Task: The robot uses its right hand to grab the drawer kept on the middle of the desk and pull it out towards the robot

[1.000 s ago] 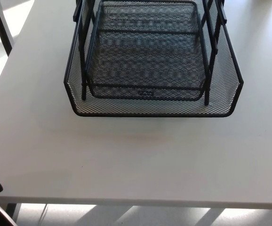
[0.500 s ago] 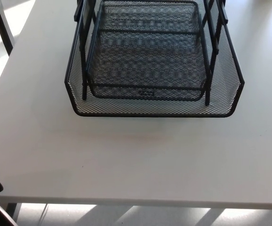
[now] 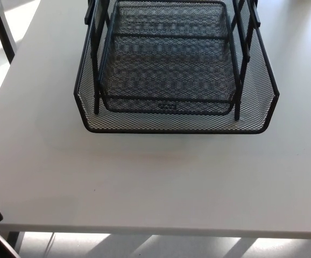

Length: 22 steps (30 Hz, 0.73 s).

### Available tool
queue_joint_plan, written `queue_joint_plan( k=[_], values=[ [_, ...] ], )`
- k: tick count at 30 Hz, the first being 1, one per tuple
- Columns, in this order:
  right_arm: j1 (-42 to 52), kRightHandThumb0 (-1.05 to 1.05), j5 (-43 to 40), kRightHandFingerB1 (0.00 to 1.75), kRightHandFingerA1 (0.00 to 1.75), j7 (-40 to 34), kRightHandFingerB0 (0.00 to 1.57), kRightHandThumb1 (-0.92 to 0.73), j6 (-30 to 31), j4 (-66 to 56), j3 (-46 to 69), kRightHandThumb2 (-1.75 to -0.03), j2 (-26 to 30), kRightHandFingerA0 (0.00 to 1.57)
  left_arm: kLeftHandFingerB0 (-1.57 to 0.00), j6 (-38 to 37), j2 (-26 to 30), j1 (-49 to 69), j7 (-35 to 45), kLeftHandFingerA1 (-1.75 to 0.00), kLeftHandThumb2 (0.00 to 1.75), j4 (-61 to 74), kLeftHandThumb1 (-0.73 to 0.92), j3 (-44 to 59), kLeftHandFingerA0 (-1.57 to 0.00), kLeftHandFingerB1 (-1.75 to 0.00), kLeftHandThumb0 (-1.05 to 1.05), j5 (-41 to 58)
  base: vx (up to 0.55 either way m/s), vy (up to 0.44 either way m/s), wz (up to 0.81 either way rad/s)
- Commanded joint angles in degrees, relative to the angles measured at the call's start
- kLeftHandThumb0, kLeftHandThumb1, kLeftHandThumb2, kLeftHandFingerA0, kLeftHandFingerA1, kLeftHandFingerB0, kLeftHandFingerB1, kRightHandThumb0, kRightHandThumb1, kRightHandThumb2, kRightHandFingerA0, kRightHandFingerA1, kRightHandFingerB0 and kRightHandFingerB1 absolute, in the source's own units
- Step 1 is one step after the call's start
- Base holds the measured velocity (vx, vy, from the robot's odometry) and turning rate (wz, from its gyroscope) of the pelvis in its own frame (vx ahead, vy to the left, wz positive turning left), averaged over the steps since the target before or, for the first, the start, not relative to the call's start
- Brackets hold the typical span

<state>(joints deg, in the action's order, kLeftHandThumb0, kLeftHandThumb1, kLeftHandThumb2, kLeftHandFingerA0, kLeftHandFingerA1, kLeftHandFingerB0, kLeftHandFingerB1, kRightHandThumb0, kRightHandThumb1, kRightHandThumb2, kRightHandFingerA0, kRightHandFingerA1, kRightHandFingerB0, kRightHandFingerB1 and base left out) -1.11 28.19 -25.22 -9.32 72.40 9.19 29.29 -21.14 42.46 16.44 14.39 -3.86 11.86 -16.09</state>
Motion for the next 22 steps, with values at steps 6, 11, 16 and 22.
queue_joint_plan(
  k=[6,11,16,22],
  values=[
    [0.02,-0.46,-4.19,0.50,1.04,0.32,0.28,-0.42,0.93,0.20,-2.22,-0.80,1.85,0.93,-0.79,-1.20,-0.20,0.15,-1.04,-0.83,0.56,-0.16,0.54,0.08,-0.80,-0.56,-0.30,-0.91,0.00,0.000,0.00],
    [0.14,-0.46,-4.91,0.50,1.04,0.21,0.28,-0.42,0.94,0.14,-2.99,-0.80,2.07,0.93,-0.78,-0.93,-0.06,0.57,-0.88,-0.84,0.56,0.17,0.55,0.13,-0.79,-0.56,-0.31,-1.25,0.00,0.000,0.00],
    [0.15,-0.46,-5.75,0.50,1.04,0.11,0.28,-0.42,0.98,0.16,-3.83,-0.80,2.21,0.93,-0.78,-1.58,-0.02,0.42,-1.02,-0.84,0.56,-0.34,0.55,0.11,-0.79,-0.56,-0.31,-1.21,0.00,0.000,0.00],
    [0.15,-0.46,-6.35,0.50,1.04,0.04,0.28,-0.42,1.01,0.18,-4.44,-0.80,2.32,0.93,-0.78,-1.29,-0.10,0.36,-0.41,-0.84,0.56,-0.31,0.55,0.16,-0.79,-0.56,-0.30,-0.39,0.00,0.000,0.00]
  ],
)
